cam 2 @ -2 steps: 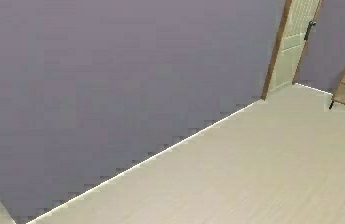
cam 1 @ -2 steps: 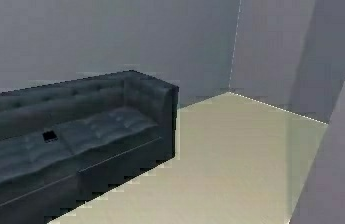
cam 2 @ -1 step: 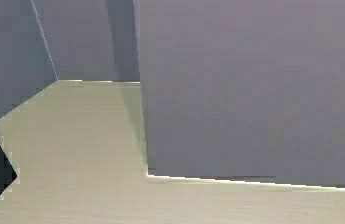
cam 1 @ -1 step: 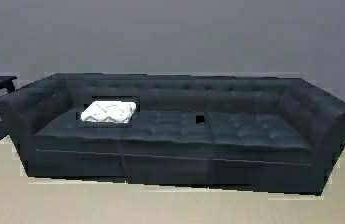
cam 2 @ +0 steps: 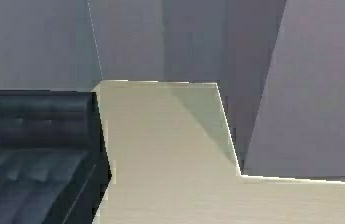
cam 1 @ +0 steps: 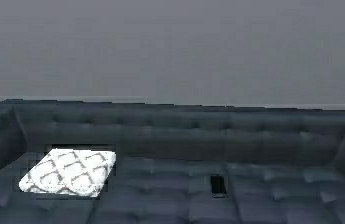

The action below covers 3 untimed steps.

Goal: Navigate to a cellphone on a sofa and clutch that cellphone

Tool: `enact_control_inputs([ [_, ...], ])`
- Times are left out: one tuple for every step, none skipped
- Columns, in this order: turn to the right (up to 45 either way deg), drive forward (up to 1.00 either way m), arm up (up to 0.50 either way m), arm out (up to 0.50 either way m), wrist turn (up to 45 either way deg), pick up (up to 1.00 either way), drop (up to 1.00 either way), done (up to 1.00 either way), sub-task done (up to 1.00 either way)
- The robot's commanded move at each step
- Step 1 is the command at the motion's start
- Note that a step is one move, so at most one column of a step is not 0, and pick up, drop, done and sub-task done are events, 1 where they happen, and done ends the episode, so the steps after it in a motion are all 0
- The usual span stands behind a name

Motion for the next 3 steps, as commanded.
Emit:
enact_control_inputs([
  [-45.0, 0.0, 0.0, 0.0, 0.0, 0.0, 0.0, 0.0, 0.0],
  [-27.0, 0.0, 0.0, 0.0, 0.0, 0.0, 0.0, 0.0, 0.0],
  [45.0, 0.0, 0.0, 0.0, 0.0, 0.0, 0.0, 0.0, 0.0],
])
